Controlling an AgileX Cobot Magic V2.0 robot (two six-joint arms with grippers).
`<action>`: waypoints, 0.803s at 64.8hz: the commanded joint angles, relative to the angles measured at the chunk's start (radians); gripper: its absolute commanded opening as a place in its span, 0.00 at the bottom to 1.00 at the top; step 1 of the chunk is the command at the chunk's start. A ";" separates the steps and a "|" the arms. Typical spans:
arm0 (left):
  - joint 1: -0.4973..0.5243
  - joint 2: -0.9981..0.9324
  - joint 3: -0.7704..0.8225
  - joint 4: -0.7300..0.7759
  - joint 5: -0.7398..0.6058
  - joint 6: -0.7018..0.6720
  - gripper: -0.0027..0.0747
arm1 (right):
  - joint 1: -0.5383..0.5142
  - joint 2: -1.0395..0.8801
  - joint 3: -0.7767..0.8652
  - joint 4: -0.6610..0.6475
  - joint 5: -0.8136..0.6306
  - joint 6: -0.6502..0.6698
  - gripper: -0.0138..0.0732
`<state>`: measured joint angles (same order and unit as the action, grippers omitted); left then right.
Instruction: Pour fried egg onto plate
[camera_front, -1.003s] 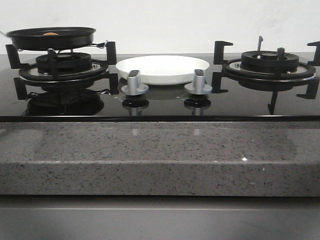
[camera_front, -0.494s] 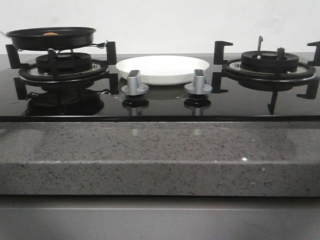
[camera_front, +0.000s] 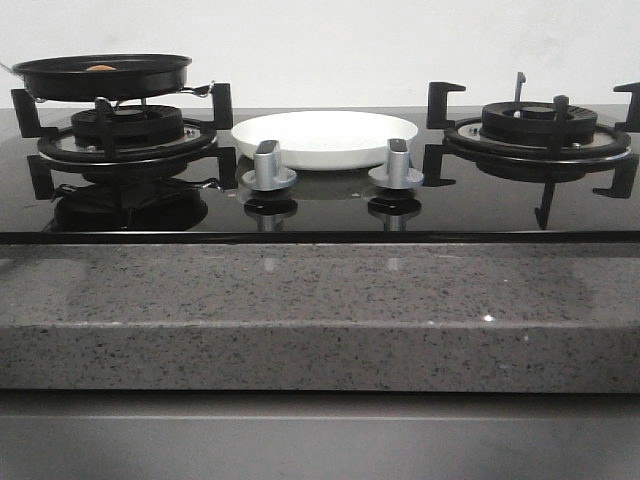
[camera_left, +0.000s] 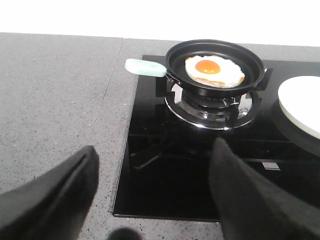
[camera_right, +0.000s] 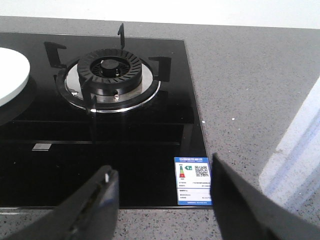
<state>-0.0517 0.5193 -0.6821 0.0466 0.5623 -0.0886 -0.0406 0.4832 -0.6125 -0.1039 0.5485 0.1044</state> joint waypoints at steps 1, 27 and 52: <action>0.004 0.010 -0.036 0.003 -0.089 -0.009 0.71 | -0.006 0.011 -0.033 -0.022 -0.078 0.001 0.69; 0.004 0.010 -0.036 0.003 -0.089 -0.009 0.56 | -0.006 0.013 -0.033 0.002 -0.093 0.001 0.69; 0.004 0.010 -0.036 0.003 -0.089 -0.009 0.46 | 0.092 0.258 -0.311 0.277 0.098 -0.196 0.75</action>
<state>-0.0517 0.5193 -0.6821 0.0466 0.5542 -0.0886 0.0215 0.6739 -0.8406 0.1176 0.6598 -0.0143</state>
